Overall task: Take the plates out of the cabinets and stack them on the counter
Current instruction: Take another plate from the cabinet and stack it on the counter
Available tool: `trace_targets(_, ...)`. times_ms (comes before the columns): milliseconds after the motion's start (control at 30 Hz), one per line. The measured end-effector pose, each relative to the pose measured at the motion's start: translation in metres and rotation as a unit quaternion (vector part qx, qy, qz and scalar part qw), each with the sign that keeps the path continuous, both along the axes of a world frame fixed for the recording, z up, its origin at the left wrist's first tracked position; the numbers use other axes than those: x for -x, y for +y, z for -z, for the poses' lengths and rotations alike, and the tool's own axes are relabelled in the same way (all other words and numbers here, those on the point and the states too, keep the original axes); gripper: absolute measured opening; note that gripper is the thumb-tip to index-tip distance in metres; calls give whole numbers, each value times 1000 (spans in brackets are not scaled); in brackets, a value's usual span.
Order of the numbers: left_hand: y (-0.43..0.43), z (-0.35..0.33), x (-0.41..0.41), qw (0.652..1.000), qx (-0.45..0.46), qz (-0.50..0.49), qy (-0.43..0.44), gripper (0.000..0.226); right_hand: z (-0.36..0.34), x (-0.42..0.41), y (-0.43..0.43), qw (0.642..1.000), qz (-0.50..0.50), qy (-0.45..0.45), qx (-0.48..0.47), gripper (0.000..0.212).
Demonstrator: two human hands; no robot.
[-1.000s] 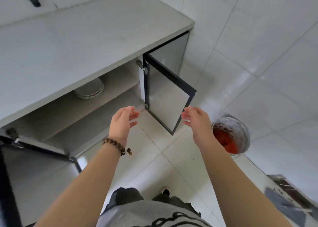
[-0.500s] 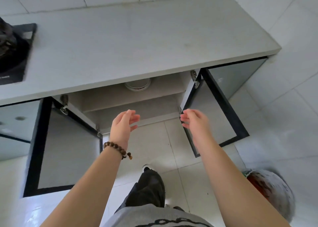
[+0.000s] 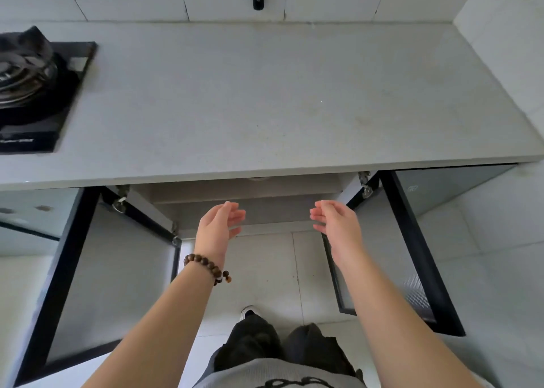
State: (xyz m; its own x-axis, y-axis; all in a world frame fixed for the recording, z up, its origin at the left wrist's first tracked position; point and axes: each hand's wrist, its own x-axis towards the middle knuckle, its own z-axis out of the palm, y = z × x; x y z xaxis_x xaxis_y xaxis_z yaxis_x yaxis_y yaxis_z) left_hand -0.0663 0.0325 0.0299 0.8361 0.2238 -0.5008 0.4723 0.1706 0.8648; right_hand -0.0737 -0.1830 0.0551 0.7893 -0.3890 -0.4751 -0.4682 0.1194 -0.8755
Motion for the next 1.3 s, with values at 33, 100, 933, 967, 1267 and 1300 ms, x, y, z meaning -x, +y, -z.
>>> trace_targets(33, -1, 3, -3, 1000, 1, -5, 4, 26, 3, -4, 0, 1000, -5, 8, 1, 13)
trace_targets(100, -4, 11, -8, 1000, 4, -15, 11, 26, 10, -13, 0, 1000, -14, 20, -4, 13)
trace_targets(933, -31, 298, -117, 996, 18, -85, -28, 26, 310, -159, 0, 997, -52, -22, -49, 15)
trace_targets(967, -31, 312, -123, 995, 23, -87, -36, 27, 321, -166, 2, 997, -49, -33, -54, 15)
trace_targets(1267, -22, 371, -185, 986, 59, -105, -114, 28, 376, -227, 20, 990, -55, -116, -59, 17)
trace_targets(1300, -20, 372, -193, 985, 59, -113, -119, 27, 377, -235, 20, 989, -57, -124, -54, 17)
